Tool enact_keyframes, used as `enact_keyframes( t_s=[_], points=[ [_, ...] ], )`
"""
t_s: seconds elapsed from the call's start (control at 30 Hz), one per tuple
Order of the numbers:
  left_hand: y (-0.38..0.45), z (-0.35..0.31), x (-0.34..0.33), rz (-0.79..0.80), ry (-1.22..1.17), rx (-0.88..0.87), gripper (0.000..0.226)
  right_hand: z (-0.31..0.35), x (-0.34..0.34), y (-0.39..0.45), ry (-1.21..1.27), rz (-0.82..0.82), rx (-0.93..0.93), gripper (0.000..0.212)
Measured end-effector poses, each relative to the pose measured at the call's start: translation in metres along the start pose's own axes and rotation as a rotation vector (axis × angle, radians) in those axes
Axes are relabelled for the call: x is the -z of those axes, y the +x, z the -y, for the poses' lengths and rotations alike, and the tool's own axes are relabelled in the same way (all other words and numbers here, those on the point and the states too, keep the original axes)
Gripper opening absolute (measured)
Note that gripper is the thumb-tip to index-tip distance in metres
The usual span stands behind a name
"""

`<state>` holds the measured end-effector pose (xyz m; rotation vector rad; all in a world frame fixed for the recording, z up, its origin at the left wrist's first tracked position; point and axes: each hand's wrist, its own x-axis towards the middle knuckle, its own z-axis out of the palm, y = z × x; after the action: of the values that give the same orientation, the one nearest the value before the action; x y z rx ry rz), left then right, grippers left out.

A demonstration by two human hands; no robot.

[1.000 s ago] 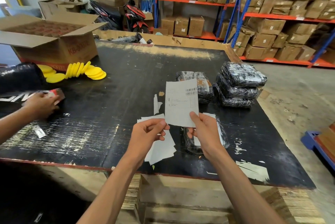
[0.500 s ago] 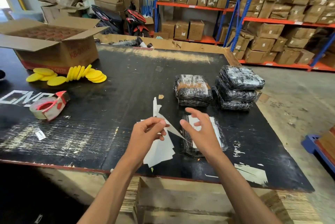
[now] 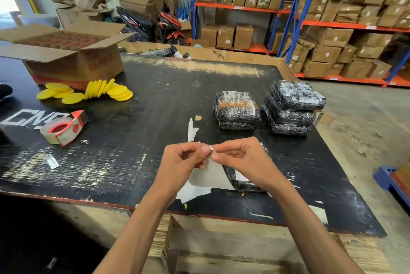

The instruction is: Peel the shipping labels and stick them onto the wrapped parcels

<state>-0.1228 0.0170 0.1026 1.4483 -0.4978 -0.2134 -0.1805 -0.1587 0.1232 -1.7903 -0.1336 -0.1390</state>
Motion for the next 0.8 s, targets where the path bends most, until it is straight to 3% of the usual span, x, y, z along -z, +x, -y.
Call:
enact_keyframes(
  t_s=[0.13, 0.57, 0.7, 0.8],
  points=[
    [-0.0012, -0.0018, -0.0028, 0.002, 0.003, -0.004, 0.025, 0.0008, 0.0026, 0.0008, -0.049, -0.006, 0.024, 0.021],
    [-0.0013, -0.0038, -0.006, -0.022, 0.161, -0.08, 0.01, 0.0059, 0.0064, -0.0016, -0.109, -0.012, -0.016, 0.016],
    [0.0024, -0.0024, -0.0075, -0.023, 0.277, -0.084, 0.01, 0.0052, 0.0052, 0.0012, -0.107, -0.074, -0.063, 0.019],
    [0.0054, 0.0034, -0.0096, -0.01, 0.31, -0.056, 0.013, 0.0036, 0.0002, 0.0029, 0.035, -0.201, -0.164, 0.022]
  ],
)
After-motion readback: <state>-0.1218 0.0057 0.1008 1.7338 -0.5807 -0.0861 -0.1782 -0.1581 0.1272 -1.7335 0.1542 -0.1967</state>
